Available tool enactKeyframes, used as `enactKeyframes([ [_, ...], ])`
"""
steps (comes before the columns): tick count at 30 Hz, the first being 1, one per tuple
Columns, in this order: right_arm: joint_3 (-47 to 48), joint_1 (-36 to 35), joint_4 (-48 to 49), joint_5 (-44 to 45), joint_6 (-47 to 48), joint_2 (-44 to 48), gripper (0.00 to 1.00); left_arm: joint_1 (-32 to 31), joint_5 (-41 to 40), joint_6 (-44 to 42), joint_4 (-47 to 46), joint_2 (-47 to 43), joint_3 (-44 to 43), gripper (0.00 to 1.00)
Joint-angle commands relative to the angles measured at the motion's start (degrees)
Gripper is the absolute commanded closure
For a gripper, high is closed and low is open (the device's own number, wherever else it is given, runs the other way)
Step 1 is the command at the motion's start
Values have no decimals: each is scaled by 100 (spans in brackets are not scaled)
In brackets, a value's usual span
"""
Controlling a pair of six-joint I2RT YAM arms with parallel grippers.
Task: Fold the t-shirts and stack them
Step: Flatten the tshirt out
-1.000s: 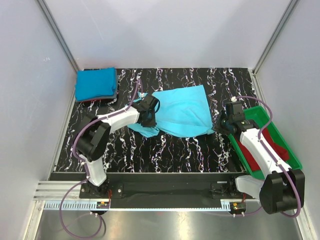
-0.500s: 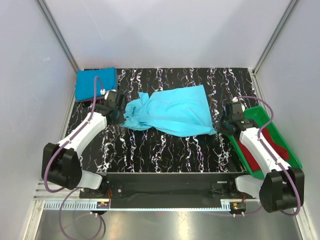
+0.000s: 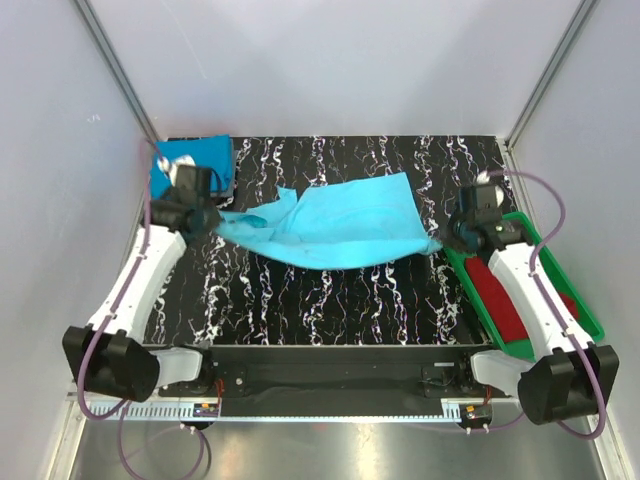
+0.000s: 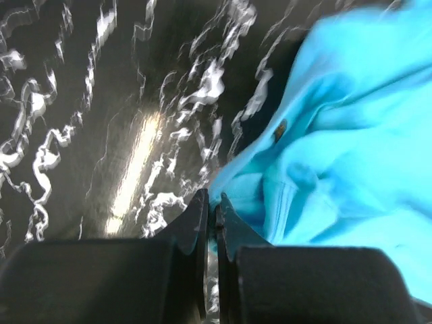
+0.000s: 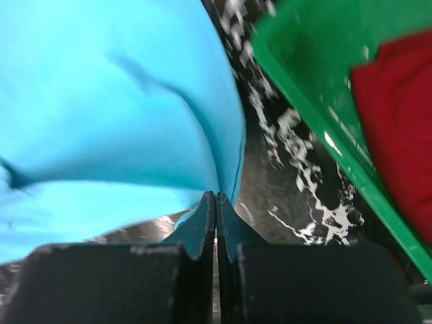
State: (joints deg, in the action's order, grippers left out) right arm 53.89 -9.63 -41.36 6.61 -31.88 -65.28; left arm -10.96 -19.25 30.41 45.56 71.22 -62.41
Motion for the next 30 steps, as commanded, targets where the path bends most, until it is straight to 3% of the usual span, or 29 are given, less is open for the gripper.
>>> enactKeyframes([
  [1, 1427, 162, -196, 367, 85, -116, 100, 243, 61, -193, 169, 119, -1666, 100],
  [4, 2158, 321, -521, 455, 199, -371, 100, 524, 79, -308, 479, 357, -2387, 100],
  [8, 2302, 321, -531, 17, 217, -302, 100, 657, 341, -352, 480, 252, -2338, 100],
  [11, 1347, 330, -155, -800, -11, 75, 100, 657, 1061, -133, 191, 7, -1364, 100],
  [12, 1048, 321, -118, -889, -124, 172, 100, 657, 1281, -89, 120, -72, -630, 100],
  [16, -244, 321, -117, -653, -205, 559, 100, 657, 967, 70, -283, -565, 922, 100],
  [22, -571, 321, -101, -644, -310, 954, 100, 665, 975, 131, -364, -1136, 1416, 100],
  [26, -950, 321, 85, -1091, -494, 921, 81, 665, 1036, 140, -364, -1067, 1513, 100],
  [30, -951, 321, -47, -1294, -644, 780, 68, 657, 897, -9, -259, -899, 1469, 50],
])
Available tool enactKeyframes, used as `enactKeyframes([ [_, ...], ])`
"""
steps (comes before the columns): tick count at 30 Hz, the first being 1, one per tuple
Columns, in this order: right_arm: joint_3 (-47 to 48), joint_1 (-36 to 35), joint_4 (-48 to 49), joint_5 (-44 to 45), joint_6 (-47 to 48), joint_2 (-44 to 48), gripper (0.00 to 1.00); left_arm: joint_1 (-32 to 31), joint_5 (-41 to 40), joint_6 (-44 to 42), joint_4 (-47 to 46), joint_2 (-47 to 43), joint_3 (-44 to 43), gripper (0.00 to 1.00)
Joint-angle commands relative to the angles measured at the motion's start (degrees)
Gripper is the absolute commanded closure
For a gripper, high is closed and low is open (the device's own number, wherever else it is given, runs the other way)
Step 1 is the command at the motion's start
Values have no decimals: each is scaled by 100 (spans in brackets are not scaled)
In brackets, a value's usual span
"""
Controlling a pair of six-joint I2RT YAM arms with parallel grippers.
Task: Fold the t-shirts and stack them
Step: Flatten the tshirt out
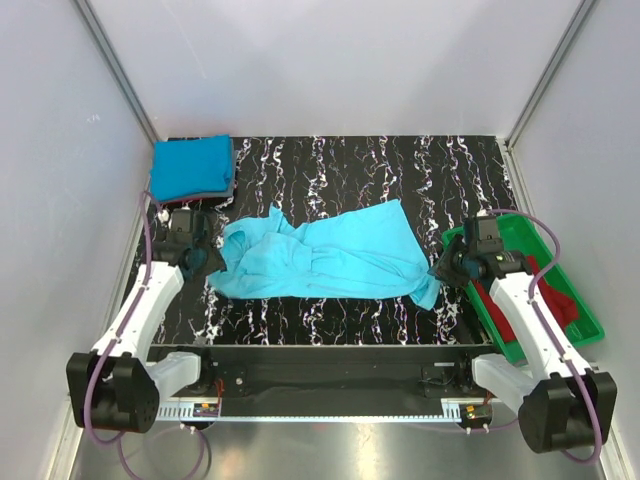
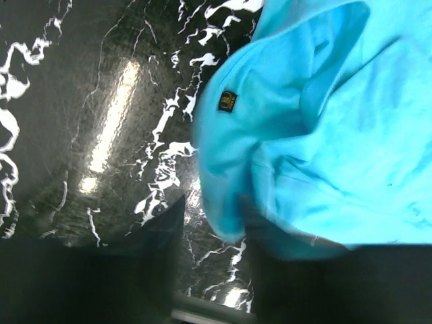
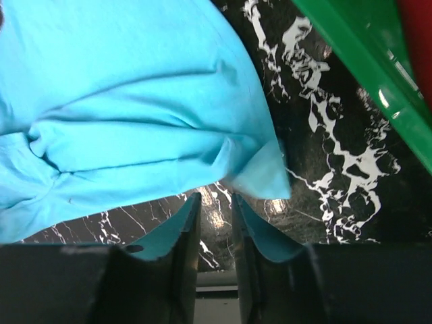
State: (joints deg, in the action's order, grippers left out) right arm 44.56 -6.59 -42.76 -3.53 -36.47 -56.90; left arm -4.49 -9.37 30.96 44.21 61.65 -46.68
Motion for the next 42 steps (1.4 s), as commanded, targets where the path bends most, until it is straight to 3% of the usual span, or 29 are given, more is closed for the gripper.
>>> enactKeyframes([
  [1, 35, 17, 67, -280, -185, -31, 66, 10, -205, -90, -114, 23, -157, 46],
  [4, 202, 26, 58, -218, -115, -118, 64, -78, -312, -362, -157, -74, -482, 44],
  [7, 378, 17, 127, -367, 113, -346, 64, -376, 652, -818, -815, 13, -729, 46],
  [8, 405, 17, 189, -463, 183, -391, 63, -421, 1317, -985, -1035, 92, -720, 46],
  [9, 448, 17, 242, -682, 323, -426, 63, -412, 1558, -1030, -1411, 371, -711, 46],
  [14, 580, 17, 453, -983, 693, -664, 63, -342, 3069, -1355, -1538, 1996, -1404, 47],
  [18, 572, 26, 453, -974, 834, -796, 63, -360, 2852, -1689, -1599, 2816, -1879, 46],
  [23, 501, 17, 664, -1062, 878, -857, 63, -377, 3011, -2242, -1731, 3843, -2590, 52],
  [27, 536, 17, 769, -1159, 887, -980, 63, -377, 2907, -2375, -1740, 4363, -2882, 49],
  [42, 528, 17, 989, -1238, 817, -1077, 63, -869, 1508, -2446, -1731, 4839, -2917, 54],
])
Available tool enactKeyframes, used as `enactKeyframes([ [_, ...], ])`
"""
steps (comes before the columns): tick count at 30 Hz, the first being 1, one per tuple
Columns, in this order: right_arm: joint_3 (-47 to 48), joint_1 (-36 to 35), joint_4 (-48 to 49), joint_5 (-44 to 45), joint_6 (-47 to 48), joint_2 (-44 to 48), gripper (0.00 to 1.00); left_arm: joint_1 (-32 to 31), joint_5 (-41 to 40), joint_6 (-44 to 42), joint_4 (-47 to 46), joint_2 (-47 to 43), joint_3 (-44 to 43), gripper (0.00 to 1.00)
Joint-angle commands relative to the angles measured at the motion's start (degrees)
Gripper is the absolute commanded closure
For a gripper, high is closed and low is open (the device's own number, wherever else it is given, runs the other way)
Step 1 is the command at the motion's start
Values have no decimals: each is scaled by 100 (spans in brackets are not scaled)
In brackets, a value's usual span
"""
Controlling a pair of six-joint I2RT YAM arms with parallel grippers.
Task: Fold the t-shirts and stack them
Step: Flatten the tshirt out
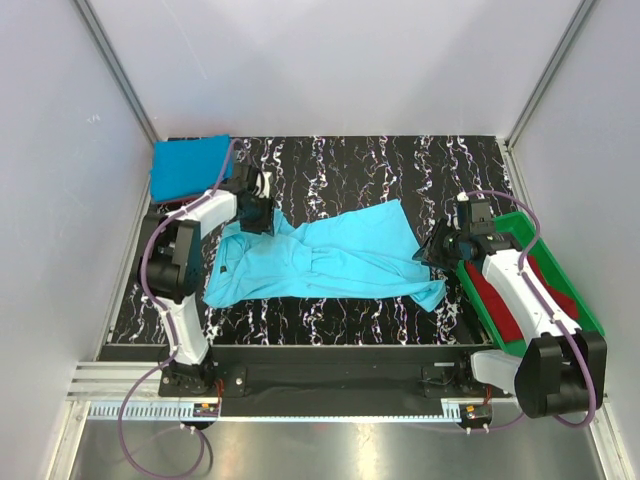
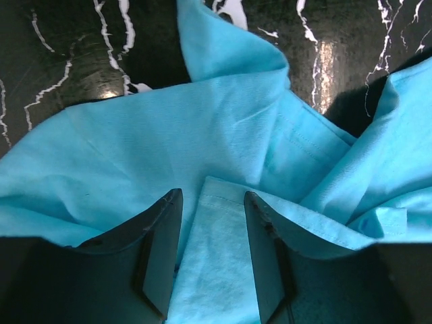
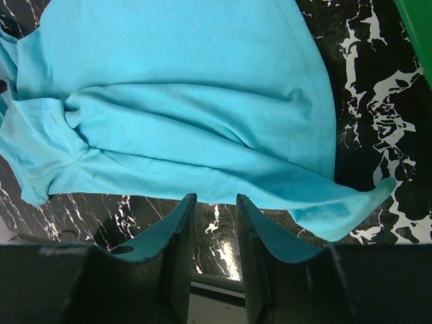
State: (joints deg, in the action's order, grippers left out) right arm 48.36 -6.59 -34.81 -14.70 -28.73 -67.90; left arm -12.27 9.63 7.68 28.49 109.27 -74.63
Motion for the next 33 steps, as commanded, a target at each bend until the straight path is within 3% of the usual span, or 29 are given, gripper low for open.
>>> enactKeyframes([
  [1, 148, 17, 194, -121, 43, 40, 63, -100, -426, -100, -160, 94, -113, 56],
  [6, 104, 26, 185, -86, 52, 163, 63, -188, -891, -12, -90, 173, -131, 60],
  [12, 77, 17, 185, -103, 34, 189, 63, -258, -910, -21, -89, 349, -175, 64],
  [17, 60, 17, 194, -68, 52, 259, 63, -267, -945, 49, -19, 349, -288, 83],
  [19, 33, 17, 185, -24, 52, 286, 62, -275, -954, 137, 42, 262, -298, 83],
  [23, 24, 17, 194, -33, 43, 242, 63, -293, -954, 137, 60, -20, -289, 70],
  [29, 60, 17, 194, -59, -1, 216, 63, -302, -954, 119, 139, -108, -315, 71],
  [31, 60, 17, 194, -51, -1, 207, 63, -328, -945, 102, 148, -152, -315, 79],
  [33, 33, 17, 202, -51, -1, 181, 62, -346, -945, 111, 139, -196, -333, 80],
])
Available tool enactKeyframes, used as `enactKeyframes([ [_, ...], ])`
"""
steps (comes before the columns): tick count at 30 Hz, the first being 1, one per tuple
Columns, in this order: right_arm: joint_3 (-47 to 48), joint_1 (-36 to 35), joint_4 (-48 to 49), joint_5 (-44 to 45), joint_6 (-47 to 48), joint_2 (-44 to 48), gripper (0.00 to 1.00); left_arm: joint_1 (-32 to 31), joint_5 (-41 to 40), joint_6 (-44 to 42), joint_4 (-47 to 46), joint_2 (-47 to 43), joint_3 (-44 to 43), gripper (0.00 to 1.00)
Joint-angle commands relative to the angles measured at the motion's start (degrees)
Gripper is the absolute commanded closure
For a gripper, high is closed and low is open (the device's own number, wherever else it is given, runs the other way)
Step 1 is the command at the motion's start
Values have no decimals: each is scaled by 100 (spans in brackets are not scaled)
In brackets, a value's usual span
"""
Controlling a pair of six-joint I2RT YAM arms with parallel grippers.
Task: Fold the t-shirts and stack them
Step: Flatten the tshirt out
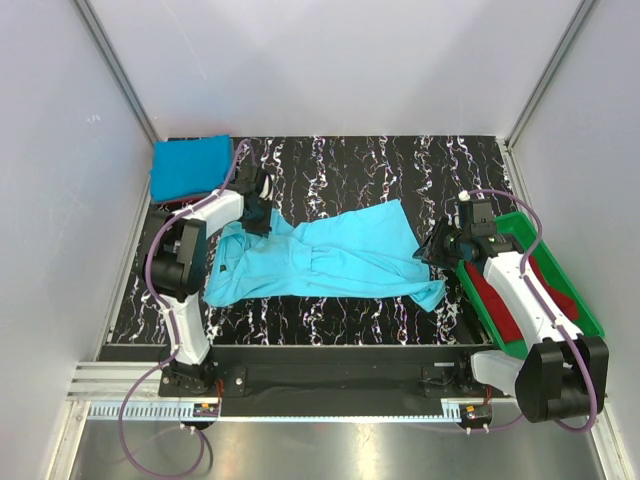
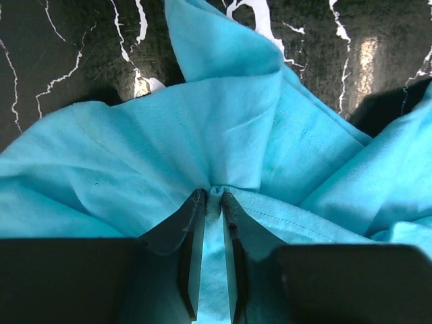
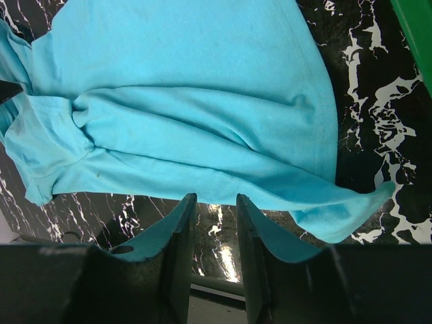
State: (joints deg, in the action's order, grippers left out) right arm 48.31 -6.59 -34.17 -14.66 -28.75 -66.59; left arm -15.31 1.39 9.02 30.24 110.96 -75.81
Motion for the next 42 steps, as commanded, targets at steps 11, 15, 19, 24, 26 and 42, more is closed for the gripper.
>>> enactKeyframes([
  [11, 29, 17, 165, -55, -16, -12, 62, -130, -121, -67, -27, -496, -215, 69],
  [15, 38, 17, 174, -55, -25, -30, 62, -130, -269, -93, -27, -470, -215, 72],
  [19, 29, 17, 165, -55, -25, -3, 62, -130, -472, -40, -36, -426, -232, 71],
  [24, 20, 17, 174, -38, -8, -30, 62, -130, -324, -31, -27, -373, -250, 78],
  [26, 29, 17, 174, -37, -16, -30, 62, -130, -280, -40, -27, -391, -259, 85],
  [42, 564, 17, -976, 1324, -1323, -206, 58, -130, -1403, 241, 702, -2469, -181, 100],
])
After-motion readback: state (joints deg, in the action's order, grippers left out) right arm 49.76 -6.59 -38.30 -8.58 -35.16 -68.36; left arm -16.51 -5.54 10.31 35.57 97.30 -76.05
